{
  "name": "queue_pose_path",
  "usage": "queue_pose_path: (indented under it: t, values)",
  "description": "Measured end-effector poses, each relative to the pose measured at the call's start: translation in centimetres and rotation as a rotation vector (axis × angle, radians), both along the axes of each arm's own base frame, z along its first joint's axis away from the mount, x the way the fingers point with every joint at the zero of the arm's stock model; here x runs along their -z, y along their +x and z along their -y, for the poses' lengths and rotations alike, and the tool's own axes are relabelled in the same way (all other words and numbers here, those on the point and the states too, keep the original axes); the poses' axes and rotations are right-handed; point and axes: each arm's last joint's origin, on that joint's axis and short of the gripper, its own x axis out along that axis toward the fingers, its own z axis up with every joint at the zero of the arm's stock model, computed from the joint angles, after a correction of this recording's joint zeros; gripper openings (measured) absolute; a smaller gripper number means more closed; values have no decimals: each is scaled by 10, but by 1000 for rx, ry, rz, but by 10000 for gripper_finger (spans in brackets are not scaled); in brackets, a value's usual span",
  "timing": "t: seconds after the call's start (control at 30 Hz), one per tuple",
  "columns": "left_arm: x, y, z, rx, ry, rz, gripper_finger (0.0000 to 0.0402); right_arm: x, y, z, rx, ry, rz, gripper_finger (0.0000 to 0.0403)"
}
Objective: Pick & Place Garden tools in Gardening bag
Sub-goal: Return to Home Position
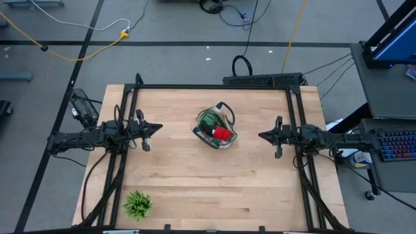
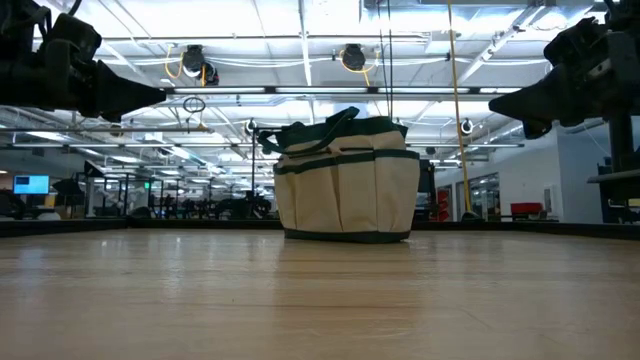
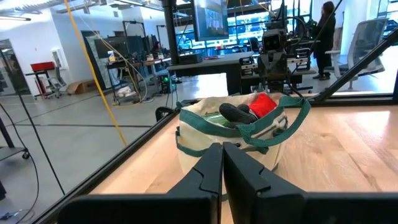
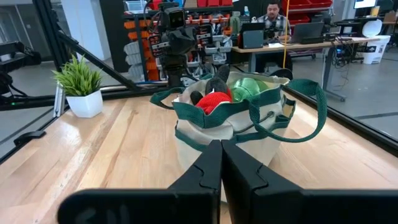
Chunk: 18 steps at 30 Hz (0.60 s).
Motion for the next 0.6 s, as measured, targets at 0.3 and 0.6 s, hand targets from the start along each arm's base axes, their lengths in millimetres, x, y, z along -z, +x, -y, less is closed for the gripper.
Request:
queue_pose_path:
  t: [0.3, 0.6]
  values:
    - [0, 0, 0, 0, 0, 1, 19, 0, 0, 0, 1, 0, -2, 0]
    - [0, 0, 0, 0, 0, 1, 19, 0, 0, 0, 2, 0, -3, 3]
